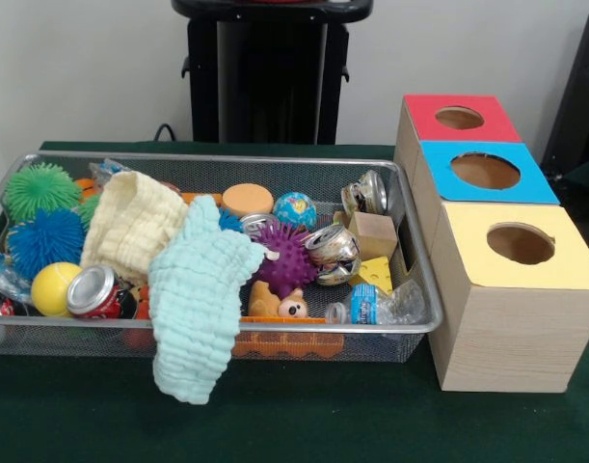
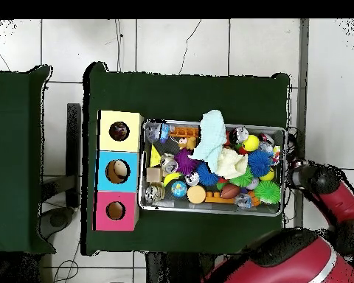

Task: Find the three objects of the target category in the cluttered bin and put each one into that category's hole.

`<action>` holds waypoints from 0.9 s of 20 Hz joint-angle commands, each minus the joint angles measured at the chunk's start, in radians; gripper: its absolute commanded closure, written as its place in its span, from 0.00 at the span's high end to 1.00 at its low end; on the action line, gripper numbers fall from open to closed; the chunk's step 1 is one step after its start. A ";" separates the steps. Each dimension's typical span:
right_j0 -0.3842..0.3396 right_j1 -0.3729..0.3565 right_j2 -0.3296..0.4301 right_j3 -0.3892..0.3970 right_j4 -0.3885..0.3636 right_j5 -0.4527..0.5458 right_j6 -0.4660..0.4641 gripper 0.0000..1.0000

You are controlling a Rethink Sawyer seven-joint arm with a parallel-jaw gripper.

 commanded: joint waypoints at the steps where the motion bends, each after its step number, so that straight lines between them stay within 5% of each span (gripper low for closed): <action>1: -0.041 0.052 0.105 -0.087 0.014 -0.024 0.053 0.00; 18: -0.179 0.035 0.125 0.113 -0.061 -0.127 0.023 0.00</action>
